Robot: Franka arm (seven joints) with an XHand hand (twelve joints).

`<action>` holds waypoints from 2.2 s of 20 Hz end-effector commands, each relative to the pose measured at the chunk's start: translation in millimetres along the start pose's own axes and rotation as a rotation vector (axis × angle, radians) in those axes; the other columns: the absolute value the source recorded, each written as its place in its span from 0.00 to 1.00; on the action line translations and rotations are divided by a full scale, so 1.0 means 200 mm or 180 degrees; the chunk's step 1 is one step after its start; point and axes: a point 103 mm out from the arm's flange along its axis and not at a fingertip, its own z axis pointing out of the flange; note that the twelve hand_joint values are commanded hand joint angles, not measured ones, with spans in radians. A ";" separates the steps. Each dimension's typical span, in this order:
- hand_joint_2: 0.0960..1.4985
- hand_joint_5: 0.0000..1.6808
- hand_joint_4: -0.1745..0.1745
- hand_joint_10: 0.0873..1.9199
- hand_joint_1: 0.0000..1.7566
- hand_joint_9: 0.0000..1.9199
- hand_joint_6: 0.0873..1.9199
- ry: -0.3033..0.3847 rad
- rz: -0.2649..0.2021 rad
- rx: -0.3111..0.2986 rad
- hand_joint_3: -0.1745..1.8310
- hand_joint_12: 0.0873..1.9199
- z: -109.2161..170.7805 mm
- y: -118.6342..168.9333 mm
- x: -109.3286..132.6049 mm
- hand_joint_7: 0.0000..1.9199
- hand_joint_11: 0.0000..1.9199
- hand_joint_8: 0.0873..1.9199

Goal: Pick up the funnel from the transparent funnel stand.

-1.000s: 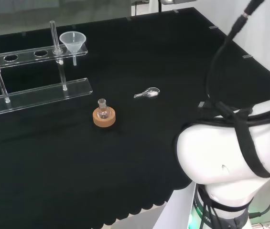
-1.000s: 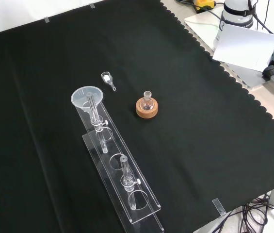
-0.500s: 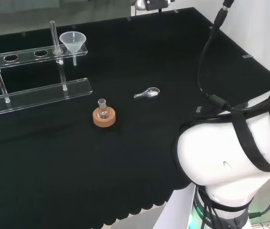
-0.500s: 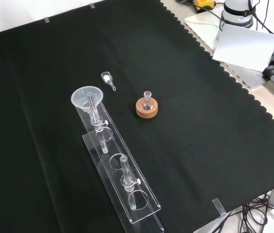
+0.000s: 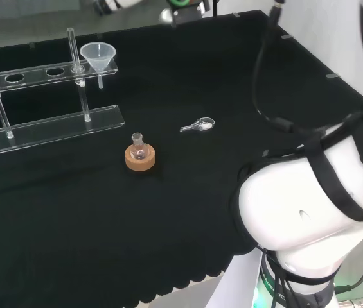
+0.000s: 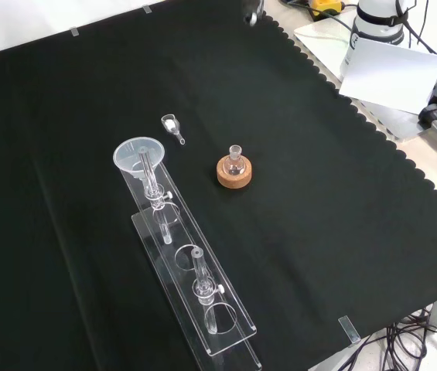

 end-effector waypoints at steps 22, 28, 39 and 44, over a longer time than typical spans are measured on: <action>0.35 0.00 0.55 0.00 0.34 0.00 0.00 -0.0362 -0.0170 0.0862 0.08 0.27 0.51 0.55 0.14 0.00 0.00 0.00; 0.35 0.00 0.53 0.00 0.34 0.00 0.00 -0.0457 -0.0185 0.1006 0.09 0.30 0.58 0.61 0.13 0.00 0.00 0.00; 0.35 0.00 0.50 0.00 0.34 0.00 0.00 -0.0532 -0.0119 0.1187 0.09 0.42 0.75 0.66 0.11 0.00 0.00 0.00; 0.35 0.00 0.49 0.00 0.34 0.00 0.00 -0.0542 -0.0161 0.1206 0.09 0.45 0.79 0.68 0.12 0.00 0.00 0.00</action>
